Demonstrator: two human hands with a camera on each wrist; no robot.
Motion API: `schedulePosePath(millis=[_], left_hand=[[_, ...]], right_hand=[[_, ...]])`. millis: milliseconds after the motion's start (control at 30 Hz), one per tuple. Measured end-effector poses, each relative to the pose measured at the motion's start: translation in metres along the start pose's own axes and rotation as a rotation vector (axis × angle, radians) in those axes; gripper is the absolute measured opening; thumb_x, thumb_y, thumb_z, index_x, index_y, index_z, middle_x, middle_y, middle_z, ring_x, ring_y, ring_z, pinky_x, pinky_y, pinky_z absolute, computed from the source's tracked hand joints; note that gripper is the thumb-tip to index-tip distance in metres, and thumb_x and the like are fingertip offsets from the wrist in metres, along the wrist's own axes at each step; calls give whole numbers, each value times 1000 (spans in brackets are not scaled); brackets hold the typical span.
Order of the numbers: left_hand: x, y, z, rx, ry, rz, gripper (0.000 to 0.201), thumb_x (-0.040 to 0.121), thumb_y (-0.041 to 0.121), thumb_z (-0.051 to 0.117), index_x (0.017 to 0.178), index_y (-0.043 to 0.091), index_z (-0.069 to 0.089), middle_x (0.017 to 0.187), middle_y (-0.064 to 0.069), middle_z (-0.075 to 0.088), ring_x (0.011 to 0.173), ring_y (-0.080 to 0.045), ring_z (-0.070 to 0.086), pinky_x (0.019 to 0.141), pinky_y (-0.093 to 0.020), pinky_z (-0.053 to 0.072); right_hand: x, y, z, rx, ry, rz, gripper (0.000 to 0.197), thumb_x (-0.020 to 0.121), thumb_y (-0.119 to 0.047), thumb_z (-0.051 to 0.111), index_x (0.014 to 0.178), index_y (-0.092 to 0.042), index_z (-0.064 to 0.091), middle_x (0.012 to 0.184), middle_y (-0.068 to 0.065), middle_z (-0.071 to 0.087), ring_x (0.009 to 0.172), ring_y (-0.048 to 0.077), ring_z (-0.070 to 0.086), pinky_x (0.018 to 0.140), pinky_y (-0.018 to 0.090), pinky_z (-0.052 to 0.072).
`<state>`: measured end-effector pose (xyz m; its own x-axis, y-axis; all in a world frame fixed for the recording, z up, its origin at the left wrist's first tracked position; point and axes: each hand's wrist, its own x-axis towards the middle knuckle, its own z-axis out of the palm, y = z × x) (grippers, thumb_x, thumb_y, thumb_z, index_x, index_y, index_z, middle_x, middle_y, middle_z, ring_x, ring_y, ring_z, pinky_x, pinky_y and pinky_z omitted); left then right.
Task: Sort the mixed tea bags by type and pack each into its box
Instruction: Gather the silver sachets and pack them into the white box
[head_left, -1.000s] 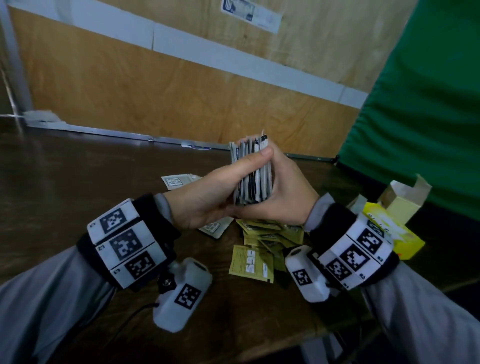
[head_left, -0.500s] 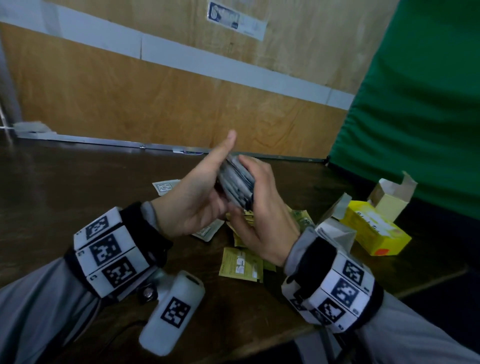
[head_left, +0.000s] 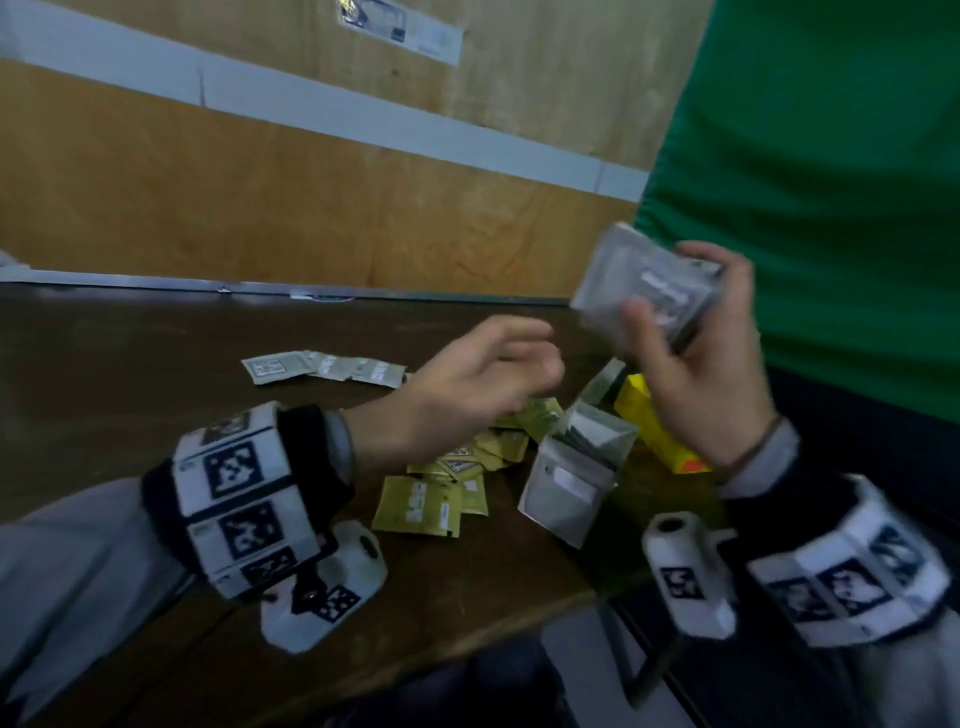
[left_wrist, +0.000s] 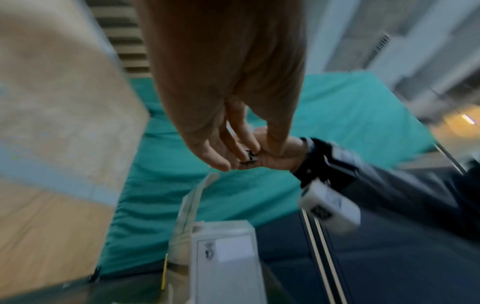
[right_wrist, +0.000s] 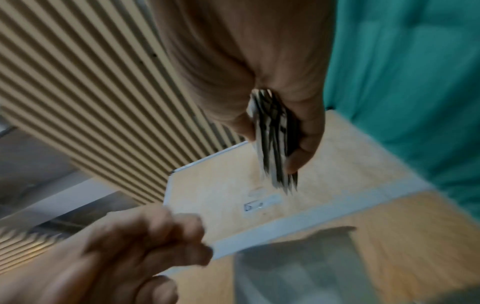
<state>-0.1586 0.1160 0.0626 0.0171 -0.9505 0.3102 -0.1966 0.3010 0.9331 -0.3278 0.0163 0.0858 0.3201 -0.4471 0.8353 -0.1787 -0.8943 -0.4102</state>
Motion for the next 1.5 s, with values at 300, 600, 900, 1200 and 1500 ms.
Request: schedulePosePath(millis=[300, 600, 900, 1200, 1500], left_hand=[[35, -31, 50, 1255, -491, 380, 84, 78, 34, 74, 144, 12, 27, 143, -5, 38, 128, -19, 39, 105, -28, 31], [63, -43, 55, 1738, -512, 383, 71, 76, 51, 67, 132, 16, 41, 134, -5, 48, 121, -23, 43, 105, -36, 31], [59, -49, 51, 1549, -462, 321, 69, 76, 49, 71, 128, 15, 42, 129, -4, 46, 117, -21, 41, 95, -32, 37], [50, -45, 49, 1550, -495, 244, 115, 77, 47, 71, 151, 12, -10, 160, -5, -9, 147, -19, -8, 117, -39, -6], [54, -58, 49, 1688, -454, 289, 105, 83, 64, 53, 151, 15, -12, 160, -11, -7, 147, -25, -13, 112, -50, -16]], right_hand=[[-26, 99, -34, 67, -109, 617, 37, 88, -22, 62, 116, -10, 40, 112, 13, 61, 99, 34, 63, 81, 58, 52], [-21, 76, -13, -282, -547, 398, 37, 88, -6, 57, 121, -5, 40, 99, 9, 57, 91, 26, 60, 80, 41, 51], [9, 71, 3, -634, -1156, 560, 69, 84, -37, 64, 128, -6, 22, 116, 12, 55, 102, 25, 57, 87, 40, 51], [-7, 63, -20, -628, -977, 335, 30, 96, -26, 50, 113, -7, 64, 108, 12, 67, 98, 24, 60, 83, 32, 43], [-42, 57, -24, -484, -821, 295, 31, 99, -23, 42, 123, -19, 60, 117, 2, 65, 106, 20, 59, 90, 29, 43]])
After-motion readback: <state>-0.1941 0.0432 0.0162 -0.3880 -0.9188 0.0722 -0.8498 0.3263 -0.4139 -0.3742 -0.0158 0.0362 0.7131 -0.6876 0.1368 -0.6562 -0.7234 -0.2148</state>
